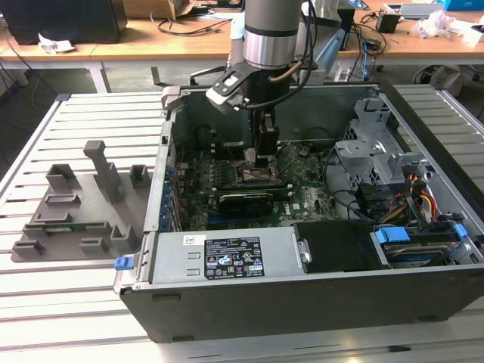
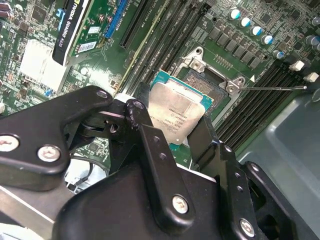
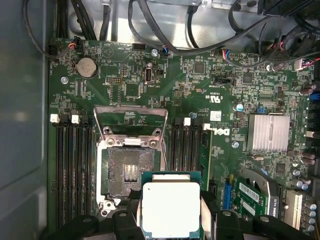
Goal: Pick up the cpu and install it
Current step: 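Place the cpu into insertion slot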
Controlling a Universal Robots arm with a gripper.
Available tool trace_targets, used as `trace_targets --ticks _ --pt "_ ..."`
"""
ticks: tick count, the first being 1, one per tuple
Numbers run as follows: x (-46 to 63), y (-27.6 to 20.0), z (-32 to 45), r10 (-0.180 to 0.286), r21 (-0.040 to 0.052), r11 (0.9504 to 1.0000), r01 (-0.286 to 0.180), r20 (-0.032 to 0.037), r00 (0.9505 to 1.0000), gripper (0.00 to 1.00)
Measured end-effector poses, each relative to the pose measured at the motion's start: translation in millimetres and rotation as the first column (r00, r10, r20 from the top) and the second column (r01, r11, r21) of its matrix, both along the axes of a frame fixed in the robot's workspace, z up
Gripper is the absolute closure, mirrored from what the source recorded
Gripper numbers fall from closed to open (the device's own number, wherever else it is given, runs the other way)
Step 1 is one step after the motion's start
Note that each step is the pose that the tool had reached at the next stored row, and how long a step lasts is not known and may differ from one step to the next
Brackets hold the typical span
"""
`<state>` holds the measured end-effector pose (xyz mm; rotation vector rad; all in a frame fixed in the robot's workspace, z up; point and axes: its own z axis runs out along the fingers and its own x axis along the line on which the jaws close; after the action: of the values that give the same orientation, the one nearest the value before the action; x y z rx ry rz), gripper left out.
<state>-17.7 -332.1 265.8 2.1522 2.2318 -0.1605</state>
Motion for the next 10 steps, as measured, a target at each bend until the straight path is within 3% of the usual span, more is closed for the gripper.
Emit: trace_targets --ticks 10 --pt "-1.6 0.1 -1.6 0.000 -0.0002 1.0000 0.000 0.0000 1.0000 0.45"
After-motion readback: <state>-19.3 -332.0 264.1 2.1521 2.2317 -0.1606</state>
